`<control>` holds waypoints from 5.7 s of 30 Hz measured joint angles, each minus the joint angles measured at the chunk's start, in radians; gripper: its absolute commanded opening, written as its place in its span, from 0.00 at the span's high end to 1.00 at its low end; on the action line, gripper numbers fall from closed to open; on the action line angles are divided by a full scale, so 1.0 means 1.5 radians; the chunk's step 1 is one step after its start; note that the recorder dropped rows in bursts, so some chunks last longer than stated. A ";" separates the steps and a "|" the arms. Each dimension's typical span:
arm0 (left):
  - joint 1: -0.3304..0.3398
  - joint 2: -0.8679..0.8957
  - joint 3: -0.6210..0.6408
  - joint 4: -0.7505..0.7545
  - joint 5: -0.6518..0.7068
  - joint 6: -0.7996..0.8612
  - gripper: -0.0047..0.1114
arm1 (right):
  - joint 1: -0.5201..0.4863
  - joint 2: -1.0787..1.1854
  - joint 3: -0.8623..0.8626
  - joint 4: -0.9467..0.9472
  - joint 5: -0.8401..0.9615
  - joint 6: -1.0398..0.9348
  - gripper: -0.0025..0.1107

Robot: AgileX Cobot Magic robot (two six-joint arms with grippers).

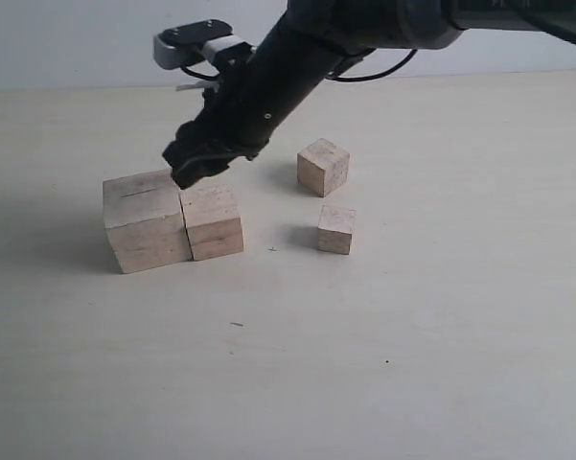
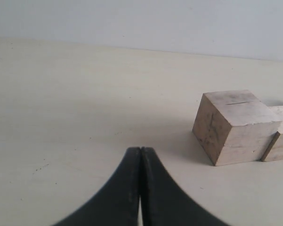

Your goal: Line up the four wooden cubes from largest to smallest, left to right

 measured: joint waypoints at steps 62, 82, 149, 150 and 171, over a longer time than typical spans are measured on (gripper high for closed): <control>0.000 0.000 0.000 0.000 0.000 0.000 0.96 | 0.116 0.243 -0.336 -0.091 -0.018 0.126 0.98; 0.000 0.000 0.000 0.000 0.000 0.000 0.96 | 0.106 0.238 -0.336 -0.167 -0.033 0.213 0.98; 0.000 0.000 0.000 0.000 0.000 0.000 0.96 | -0.018 0.141 -0.148 -0.170 0.238 0.365 0.98; 0.000 0.000 0.000 0.000 0.000 0.000 0.96 | -0.018 0.141 -0.148 -0.170 0.230 0.365 0.98; 0.000 0.000 0.000 0.000 0.000 0.000 0.96 | -0.059 0.025 -0.145 -0.344 0.225 0.328 0.98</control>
